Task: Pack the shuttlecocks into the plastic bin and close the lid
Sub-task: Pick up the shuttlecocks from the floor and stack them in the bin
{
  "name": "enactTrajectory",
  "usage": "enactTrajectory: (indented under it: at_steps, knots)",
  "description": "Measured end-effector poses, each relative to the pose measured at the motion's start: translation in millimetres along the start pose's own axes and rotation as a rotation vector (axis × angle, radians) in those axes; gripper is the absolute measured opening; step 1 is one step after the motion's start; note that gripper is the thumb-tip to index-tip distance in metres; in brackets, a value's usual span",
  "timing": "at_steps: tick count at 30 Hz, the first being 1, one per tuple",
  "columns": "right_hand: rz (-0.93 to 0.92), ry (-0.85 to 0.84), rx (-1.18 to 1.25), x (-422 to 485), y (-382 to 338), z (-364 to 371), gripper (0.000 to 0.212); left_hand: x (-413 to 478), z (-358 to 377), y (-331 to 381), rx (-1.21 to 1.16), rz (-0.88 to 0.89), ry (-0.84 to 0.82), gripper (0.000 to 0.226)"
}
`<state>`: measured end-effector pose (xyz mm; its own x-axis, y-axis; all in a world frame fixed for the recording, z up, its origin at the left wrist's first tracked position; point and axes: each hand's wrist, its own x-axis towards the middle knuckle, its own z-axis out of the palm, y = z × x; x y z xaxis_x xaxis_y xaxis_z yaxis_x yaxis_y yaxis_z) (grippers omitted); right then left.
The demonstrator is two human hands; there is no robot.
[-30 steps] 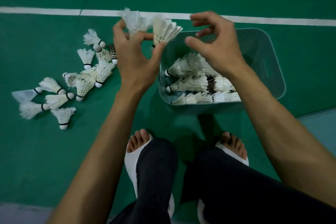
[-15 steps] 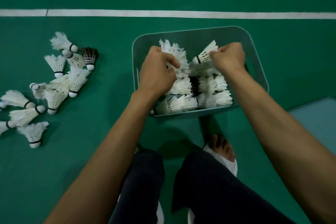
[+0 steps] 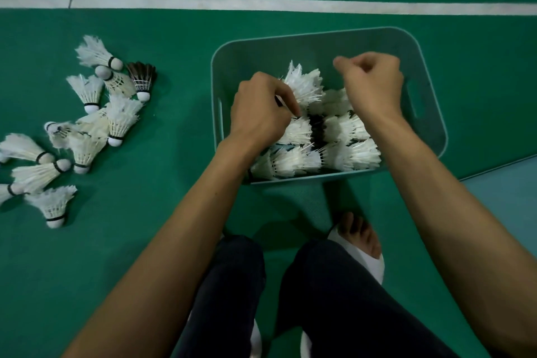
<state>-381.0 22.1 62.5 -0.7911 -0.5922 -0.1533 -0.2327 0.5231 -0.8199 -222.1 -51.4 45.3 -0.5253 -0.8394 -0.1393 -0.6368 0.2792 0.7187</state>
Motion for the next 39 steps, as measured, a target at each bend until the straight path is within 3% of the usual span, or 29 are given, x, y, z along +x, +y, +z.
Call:
enactTrajectory:
  at_steps: [2,5,8,11,13,16,18,21,24,28,33,36,39]
  knots:
    - [-0.123,-0.161,0.084,-17.8,-8.2,-11.0,0.027,-0.5,3.0,7.3,-0.046,0.028,-0.021,0.036]
    - [-0.217,-0.334,-0.041,-22.9,-4.3,-11.2,0.043,-5.5,3.9,18.1,-0.128,0.082,-0.084,0.025]
    - [-0.158,-0.212,-0.065,-11.3,2.9,-12.8,0.028,-14.2,5.1,20.0,-0.235,0.008,0.015,0.006]
    - [-0.019,0.038,-0.245,8.1,12.4,-20.9,0.027,-19.1,-1.3,14.6,-0.144,-0.151,0.23,0.023]
    - [0.03,0.16,-0.376,19.3,18.1,-17.4,0.029,-18.0,-7.9,14.4,0.013,-0.248,0.139,0.05]
    - [0.111,0.179,-0.385,37.9,24.0,7.4,0.02,-2.6,-6.4,11.4,0.091,-0.449,-0.158,0.091]
    - [0.206,0.067,-0.207,47.8,27.0,27.9,0.013,14.4,-2.1,5.7,0.089,-0.531,-0.293,0.09]
    - [0.329,-0.149,-0.016,49.3,26.3,47.2,0.01,27.8,1.6,-0.2,-0.064,-0.603,-0.329,0.063]
    - [0.378,-0.235,0.127,49.5,20.2,45.5,0.013,27.3,1.5,-4.1,-0.168,-0.595,-0.205,0.04]
    - [0.484,-0.246,0.291,56.6,18.6,34.9,0.012,11.4,-1.7,0.3,-0.174,-0.474,-0.108,0.062]
    - [0.512,-0.216,0.213,55.2,18.9,43.6,0.013,-3.7,10.5,4.2,-0.01,-0.431,-0.247,0.092]
    - [0.499,-0.209,0.162,52.1,17.0,45.2,0.029,0.9,15.1,0.8,0.038,-0.459,-0.327,0.095]
    - [0.465,-0.196,0.129,52.6,18.0,45.1,0.03,6.8,12.8,-1.2,0.045,-0.459,-0.318,0.093]
